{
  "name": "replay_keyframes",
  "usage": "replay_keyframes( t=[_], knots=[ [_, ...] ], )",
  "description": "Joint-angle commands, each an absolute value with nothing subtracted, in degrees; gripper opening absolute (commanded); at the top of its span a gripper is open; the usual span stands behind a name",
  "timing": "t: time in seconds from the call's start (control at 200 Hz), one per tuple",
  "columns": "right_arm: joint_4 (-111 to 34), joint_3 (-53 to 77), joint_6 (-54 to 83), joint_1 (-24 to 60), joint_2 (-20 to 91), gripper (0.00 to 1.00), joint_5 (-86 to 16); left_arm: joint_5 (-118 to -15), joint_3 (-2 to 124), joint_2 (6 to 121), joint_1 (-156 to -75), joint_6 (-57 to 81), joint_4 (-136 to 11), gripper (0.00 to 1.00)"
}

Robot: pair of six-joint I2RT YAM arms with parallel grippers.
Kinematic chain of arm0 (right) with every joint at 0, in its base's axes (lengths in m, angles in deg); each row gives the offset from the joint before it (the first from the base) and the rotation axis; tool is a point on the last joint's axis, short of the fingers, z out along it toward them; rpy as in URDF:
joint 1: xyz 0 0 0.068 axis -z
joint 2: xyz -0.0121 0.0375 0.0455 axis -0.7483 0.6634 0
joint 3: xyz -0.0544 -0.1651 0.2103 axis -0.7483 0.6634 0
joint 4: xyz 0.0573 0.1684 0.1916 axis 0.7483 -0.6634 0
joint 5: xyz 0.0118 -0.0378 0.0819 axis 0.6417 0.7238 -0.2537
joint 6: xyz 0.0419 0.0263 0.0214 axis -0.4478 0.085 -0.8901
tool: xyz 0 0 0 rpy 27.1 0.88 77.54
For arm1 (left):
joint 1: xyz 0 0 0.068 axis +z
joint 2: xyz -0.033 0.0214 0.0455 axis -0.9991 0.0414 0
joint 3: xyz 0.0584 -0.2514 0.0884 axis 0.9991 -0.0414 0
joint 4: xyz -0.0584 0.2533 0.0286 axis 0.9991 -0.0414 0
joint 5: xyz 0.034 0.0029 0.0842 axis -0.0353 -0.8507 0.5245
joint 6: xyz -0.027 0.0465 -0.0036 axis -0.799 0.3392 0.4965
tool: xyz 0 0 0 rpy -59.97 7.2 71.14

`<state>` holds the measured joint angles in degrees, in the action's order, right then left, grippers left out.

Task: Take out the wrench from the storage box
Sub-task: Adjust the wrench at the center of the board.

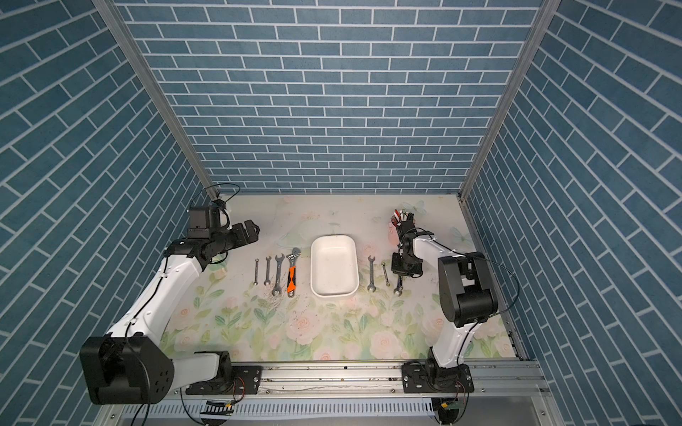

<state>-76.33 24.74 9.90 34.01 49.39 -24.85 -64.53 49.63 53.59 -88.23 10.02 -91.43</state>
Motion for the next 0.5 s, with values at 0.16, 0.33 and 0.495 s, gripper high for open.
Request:
replay_keyframes(
  t=[0.16, 0.33, 0.495],
  knots=[
    [-76.7, 26.9, 10.4, 35.0, 47.1, 0.07, -23.4, -64.9, 48.9, 54.0, -87.8, 9.8, -91.1, 0.99],
    [-76.1, 29.2, 10.4, 36.1, 45.2, 0.06, -23.3, -65.0, 48.9, 53.9, -87.8, 9.8, -91.0, 0.99],
    [-76.6, 29.6, 10.5, 37.1, 44.7, 0.06, -22.1, -65.1, 48.9, 54.0, -87.8, 9.7, -91.0, 0.99]
  ],
)
